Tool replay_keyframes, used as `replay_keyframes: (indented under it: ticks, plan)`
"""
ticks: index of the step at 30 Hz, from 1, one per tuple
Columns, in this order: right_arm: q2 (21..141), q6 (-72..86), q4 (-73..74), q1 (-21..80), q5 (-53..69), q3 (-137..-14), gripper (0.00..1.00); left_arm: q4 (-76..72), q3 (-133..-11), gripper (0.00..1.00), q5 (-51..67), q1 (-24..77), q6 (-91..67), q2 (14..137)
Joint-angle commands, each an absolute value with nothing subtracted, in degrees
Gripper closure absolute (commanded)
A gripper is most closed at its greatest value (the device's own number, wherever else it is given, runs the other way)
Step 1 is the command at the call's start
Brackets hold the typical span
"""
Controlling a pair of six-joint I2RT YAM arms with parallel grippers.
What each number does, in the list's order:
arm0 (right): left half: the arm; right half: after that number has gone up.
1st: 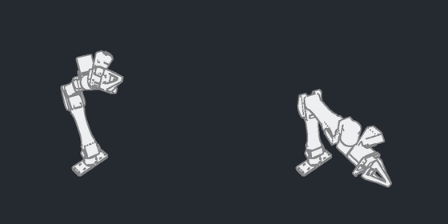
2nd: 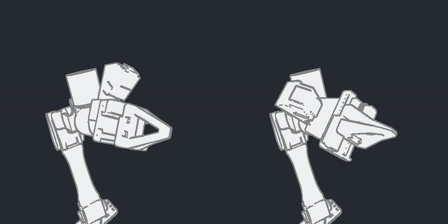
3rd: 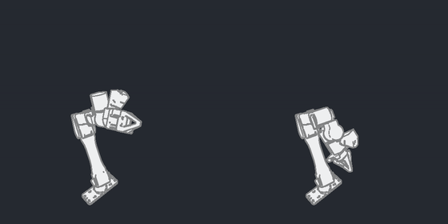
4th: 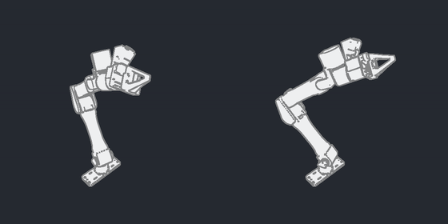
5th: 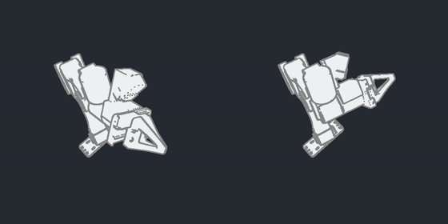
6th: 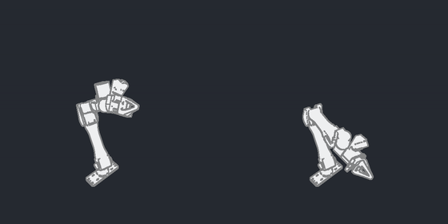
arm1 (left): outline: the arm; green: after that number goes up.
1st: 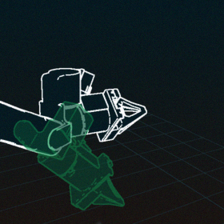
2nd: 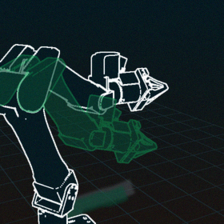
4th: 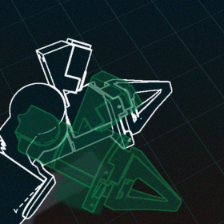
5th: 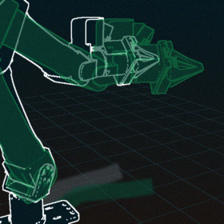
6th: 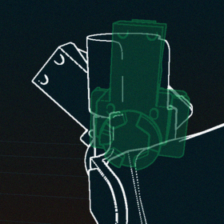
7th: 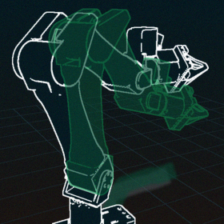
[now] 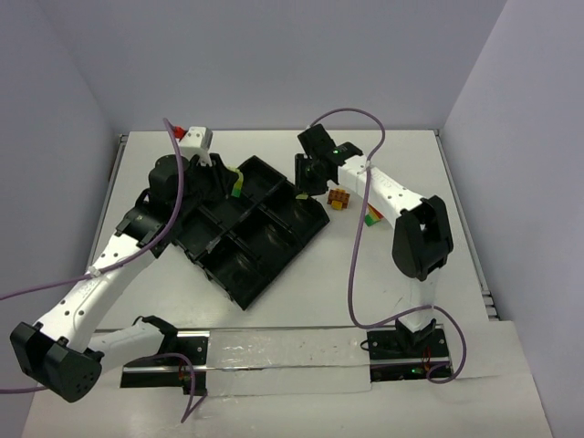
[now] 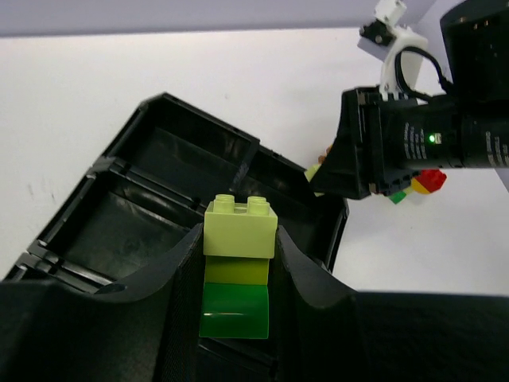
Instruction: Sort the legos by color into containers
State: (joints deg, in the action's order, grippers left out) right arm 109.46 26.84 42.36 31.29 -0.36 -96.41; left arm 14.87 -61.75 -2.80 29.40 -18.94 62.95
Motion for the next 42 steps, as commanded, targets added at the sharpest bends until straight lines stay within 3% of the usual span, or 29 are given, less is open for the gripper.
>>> replay_keyframes:
  ticks: [1, 6, 7, 10, 15, 19, 27, 35, 42]
  plan:
    - [110.17, 25.41, 42.6, 32.21, -0.84, -100.36, 0.68, 11.1, -61.18, 1.0, 2.13, 28.2, -20.11, 63.37]
    - [111.02, 25.3, 42.45, 32.2, 0.88, -100.75, 0.37, 11.63, -62.38, 1.0, 3.55, 27.93, -19.31, 65.0]
    - [111.09, 25.23, 42.45, 32.33, 1.28, -100.89, 0.36, 11.76, -62.64, 1.0, 3.68, 27.87, -19.17, 65.2]
    - [110.94, 24.98, 42.84, 32.52, 1.81, -101.47, 0.22, 11.87, -63.08, 1.0, 4.02, 27.86, -19.07, 65.88]
    - [107.54, 23.66, 43.34, 32.59, 2.0, -101.12, 0.23, 11.48, -63.68, 1.0, 5.16, 27.59, -19.58, 66.37]
    - [96.48, 19.78, 35.75, 32.25, 7.32, -92.35, 0.25, 10.41, -63.79, 1.0, 10.1, 25.83, -22.16, 66.44]
    - [78.2, 21.4, 12.92, 29.62, 33.85, -71.38, 0.2, -7.27, -56.79, 1.0, 33.31, 19.14, -35.86, 67.63]
    - [75.16, 22.85, 6.88, 29.69, 42.05, -68.23, 0.26, -21.27, -57.23, 1.0, 54.17, 17.67, -46.35, 74.66]
    - [77.36, 22.3, 7.49, 29.62, 44.03, -71.54, 0.25, -21.53, -57.9, 1.0, 59.69, 17.67, -45.69, 75.74]
